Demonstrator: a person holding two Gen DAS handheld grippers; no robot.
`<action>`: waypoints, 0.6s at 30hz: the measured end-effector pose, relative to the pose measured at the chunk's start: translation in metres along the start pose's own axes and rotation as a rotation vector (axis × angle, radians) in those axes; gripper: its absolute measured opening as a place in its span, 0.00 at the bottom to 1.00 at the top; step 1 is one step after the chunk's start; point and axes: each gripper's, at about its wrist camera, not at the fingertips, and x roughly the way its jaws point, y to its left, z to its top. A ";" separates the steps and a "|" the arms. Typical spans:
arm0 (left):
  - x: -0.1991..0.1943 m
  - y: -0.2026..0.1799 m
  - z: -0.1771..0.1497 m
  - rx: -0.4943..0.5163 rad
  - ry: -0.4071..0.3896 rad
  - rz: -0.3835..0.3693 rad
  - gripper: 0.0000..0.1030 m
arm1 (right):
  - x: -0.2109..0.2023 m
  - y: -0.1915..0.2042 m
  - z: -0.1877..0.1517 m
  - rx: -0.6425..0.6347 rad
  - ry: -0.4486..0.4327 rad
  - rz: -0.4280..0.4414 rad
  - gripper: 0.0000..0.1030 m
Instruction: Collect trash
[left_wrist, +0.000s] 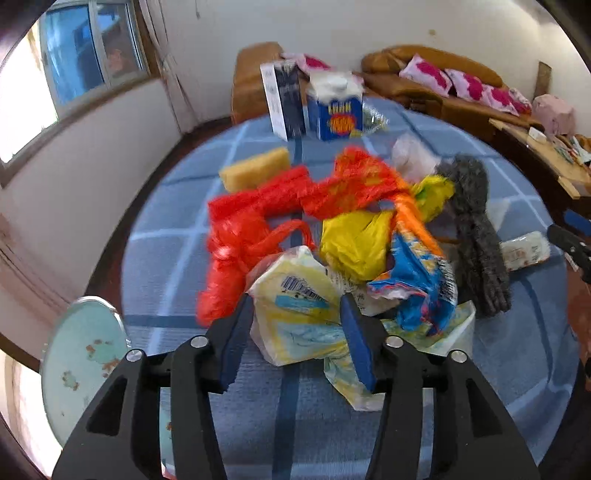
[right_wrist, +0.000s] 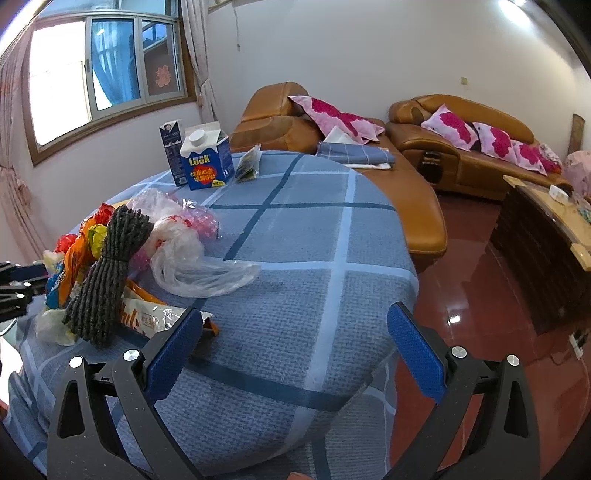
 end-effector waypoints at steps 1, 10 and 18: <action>0.003 -0.001 0.000 0.001 0.009 -0.017 0.33 | 0.000 0.000 0.000 -0.001 -0.001 0.000 0.95; -0.005 0.003 -0.001 -0.026 -0.006 -0.016 0.00 | 0.000 0.000 -0.002 0.008 -0.001 0.004 0.95; -0.054 0.022 -0.003 -0.093 -0.090 0.012 0.00 | -0.002 0.006 -0.001 -0.006 -0.007 0.008 0.95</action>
